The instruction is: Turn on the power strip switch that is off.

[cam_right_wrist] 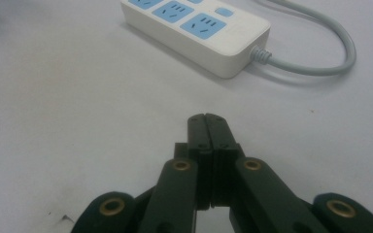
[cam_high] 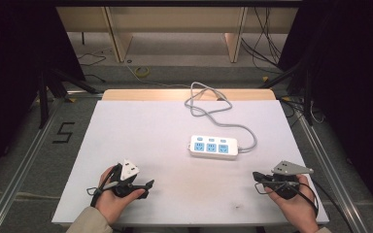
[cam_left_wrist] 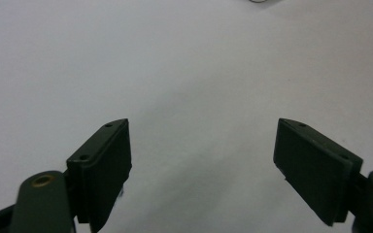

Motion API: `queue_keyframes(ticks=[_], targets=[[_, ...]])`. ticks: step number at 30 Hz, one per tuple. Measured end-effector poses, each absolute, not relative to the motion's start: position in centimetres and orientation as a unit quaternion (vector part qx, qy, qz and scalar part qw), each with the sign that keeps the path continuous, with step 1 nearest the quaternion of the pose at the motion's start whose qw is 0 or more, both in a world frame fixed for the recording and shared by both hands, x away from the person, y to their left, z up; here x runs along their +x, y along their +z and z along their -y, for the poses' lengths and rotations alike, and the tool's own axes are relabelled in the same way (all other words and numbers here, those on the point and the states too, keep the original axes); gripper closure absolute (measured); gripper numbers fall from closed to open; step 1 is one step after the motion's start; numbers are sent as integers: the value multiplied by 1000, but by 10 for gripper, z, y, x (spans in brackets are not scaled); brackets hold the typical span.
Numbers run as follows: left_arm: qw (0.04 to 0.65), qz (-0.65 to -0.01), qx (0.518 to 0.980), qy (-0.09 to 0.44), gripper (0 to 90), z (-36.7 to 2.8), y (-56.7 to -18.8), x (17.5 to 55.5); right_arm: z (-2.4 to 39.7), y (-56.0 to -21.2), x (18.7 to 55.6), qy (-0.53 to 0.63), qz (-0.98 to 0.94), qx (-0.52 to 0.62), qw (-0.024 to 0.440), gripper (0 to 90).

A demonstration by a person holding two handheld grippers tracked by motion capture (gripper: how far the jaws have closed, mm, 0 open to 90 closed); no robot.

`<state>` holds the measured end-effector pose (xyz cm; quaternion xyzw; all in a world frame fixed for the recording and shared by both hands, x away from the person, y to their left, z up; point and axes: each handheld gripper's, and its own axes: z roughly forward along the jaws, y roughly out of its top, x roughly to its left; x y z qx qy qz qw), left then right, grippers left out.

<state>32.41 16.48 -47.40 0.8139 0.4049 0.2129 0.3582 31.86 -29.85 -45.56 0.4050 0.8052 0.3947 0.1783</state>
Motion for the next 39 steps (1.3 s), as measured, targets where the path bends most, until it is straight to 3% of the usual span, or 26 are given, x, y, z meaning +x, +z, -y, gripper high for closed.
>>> queue_keyframes(ticks=[39], targets=[[355,-398,816,220,221,-162,-474,324,266,-424,364,340,-840,400,141,900]])
